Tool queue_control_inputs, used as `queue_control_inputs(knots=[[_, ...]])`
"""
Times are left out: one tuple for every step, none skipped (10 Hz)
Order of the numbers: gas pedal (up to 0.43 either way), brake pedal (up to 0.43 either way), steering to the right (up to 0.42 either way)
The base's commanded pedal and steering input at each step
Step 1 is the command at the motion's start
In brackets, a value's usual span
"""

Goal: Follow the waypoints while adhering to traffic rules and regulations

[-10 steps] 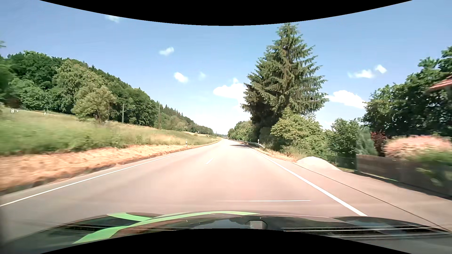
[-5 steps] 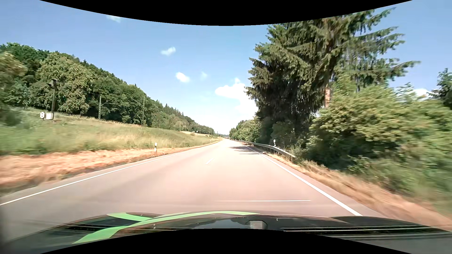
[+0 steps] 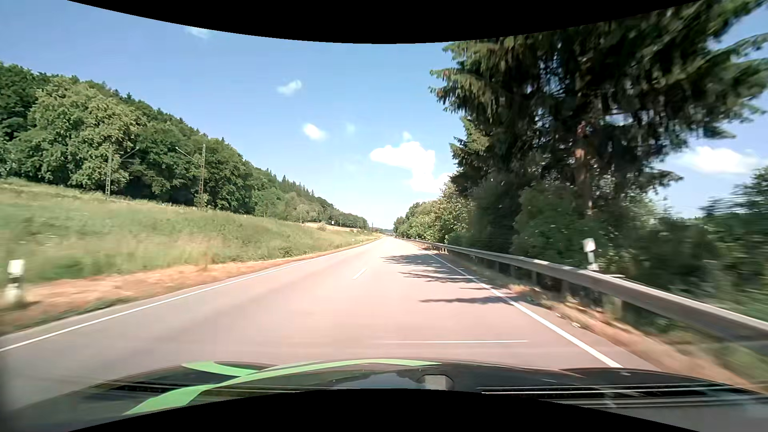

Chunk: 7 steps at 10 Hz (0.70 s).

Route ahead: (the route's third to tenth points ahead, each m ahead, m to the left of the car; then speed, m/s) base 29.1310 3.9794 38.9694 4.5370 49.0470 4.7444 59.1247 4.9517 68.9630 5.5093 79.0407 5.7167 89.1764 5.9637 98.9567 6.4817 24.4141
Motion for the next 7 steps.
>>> queue_control_inputs(knots=[[0.240,0.000,-0.006],[0.248,0.000,-0.004],[0.248,0.000,-0.003],[0.248,0.000,-0.003],[0.260,0.000,-0.003],[0.260,0.000,-0.003],[0.260,0.000,-0.003]])
